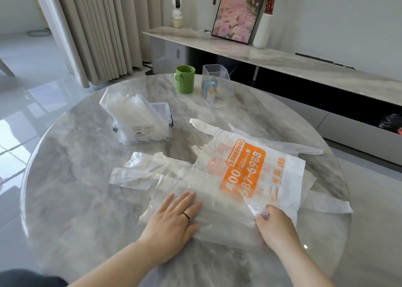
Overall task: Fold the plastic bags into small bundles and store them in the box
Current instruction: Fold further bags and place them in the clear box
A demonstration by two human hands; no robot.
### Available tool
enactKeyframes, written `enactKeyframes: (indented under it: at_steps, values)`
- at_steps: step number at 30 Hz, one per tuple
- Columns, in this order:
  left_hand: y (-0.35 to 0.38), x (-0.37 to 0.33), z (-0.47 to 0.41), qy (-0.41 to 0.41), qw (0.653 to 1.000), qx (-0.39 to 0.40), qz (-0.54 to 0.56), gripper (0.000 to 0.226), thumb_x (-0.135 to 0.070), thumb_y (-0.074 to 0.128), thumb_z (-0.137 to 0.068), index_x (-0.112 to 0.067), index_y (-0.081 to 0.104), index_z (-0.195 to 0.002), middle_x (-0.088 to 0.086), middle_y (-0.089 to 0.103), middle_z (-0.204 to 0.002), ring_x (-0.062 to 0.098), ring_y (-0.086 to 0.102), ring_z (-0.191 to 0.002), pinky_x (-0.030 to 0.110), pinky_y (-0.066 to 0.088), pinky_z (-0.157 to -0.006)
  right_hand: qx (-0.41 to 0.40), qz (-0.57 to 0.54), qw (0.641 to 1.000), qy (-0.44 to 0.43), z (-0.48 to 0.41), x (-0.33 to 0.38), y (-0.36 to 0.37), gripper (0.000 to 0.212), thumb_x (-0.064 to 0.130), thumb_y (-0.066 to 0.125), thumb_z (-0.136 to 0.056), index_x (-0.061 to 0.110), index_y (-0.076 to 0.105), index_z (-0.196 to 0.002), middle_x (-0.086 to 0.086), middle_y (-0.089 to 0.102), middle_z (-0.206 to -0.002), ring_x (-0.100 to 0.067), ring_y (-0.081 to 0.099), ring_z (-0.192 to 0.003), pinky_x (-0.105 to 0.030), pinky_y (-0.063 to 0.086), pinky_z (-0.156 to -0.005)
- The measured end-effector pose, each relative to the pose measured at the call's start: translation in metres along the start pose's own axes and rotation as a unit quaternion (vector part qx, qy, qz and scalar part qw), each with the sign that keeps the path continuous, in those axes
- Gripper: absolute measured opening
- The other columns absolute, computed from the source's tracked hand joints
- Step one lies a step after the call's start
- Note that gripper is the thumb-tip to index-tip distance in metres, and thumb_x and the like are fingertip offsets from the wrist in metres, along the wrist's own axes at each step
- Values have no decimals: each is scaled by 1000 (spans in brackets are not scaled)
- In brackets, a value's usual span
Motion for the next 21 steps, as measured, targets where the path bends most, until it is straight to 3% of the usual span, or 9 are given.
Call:
enactKeyframes:
  at_steps: [2, 6, 9, 10, 13, 16, 19, 21]
  values:
    - [7, 2, -3, 5, 1000, 20, -9, 73, -40, -1, -98, -29, 72, -101, -8, 69, -108, 8, 66, -101, 27, 9, -107, 2, 2, 1000, 13, -1, -1, 0, 20, 16, 39, -95, 12, 42, -76, -6, 56, -88, -24, 46, -81, -28, 33, -63]
    - [12, 5, -8, 22, 998, 54, -25, 71, -37, 0, -98, -31, 71, -102, -7, 69, -109, 8, 65, -102, 26, 9, -107, 14, -9, 999, 39, -4, -3, 2, 34, 16, 35, -97, 24, 23, -66, 6, 38, -72, -22, 41, -84, -25, 31, -69]
    - [11, 4, -14, 27, 998, 28, -41, 71, -36, 0, -98, -31, 71, -102, -6, 69, -110, 10, 65, -103, 26, 9, -106, 6, -18, 999, 51, -6, -1, 2, 10, 14, 32, -98, 12, 38, -90, -7, 54, -93, -27, 49, -89, -25, 33, -71]
    - [10, 7, -16, 18, 999, 15, -42, 71, -36, 1, -98, -30, 71, -103, -5, 69, -110, 11, 65, -103, 26, 8, -106, 2, -16, 998, 55, -7, -2, 2, 13, 14, 31, -98, 7, 41, -100, -13, 58, -103, -29, 54, -94, -26, 35, -71]
    - [-6, 15, -18, -51, 998, -26, 32, 68, -45, 3, -97, -24, 65, -115, 0, 62, -123, 14, 61, -112, 22, 4, -108, -3, -26, 998, 65, -10, -5, 3, 35, 14, 30, -98, 2, 39, -130, -19, 58, -119, -33, 58, -98, -28, 44, -79]
    - [-16, 34, -19, -162, 961, -160, 159, 55, -50, 27, -94, -21, 34, -141, -3, 31, -149, 17, 32, -136, 23, 7, -110, -10, -42, 996, 72, -13, -7, 2, 34, 12, 32, -98, 2, 39, -130, -19, 58, -119, -35, 58, -105, -29, 43, -80]
    - [-17, 56, -13, -257, 923, -180, 222, 50, -36, 42, -94, -19, 33, -140, -3, 43, -139, 18, 33, -131, 29, 19, -106, -14, -46, 996, 75, -13, -8, 2, 33, 13, 32, -98, 3, 41, -128, -18, 58, -116, -36, 60, -102, -30, 43, -77]
    - [-15, 61, -12, -285, 921, -154, 218, 45, -38, 42, -94, -20, 39, -135, -6, 52, -127, 17, 37, -125, 28, 20, -103, -20, -40, 996, 77, -13, -7, 2, 34, 13, 32, -98, 2, 40, -129, -18, 57, -118, -36, 59, -102, -30, 43, -78]
Point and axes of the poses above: each hand's wrist, its own z-axis away from the middle knuckle, its own y-axis out of the palm, x = y × z, the point moved 3 cm from there along -z, towards the middle knuckle
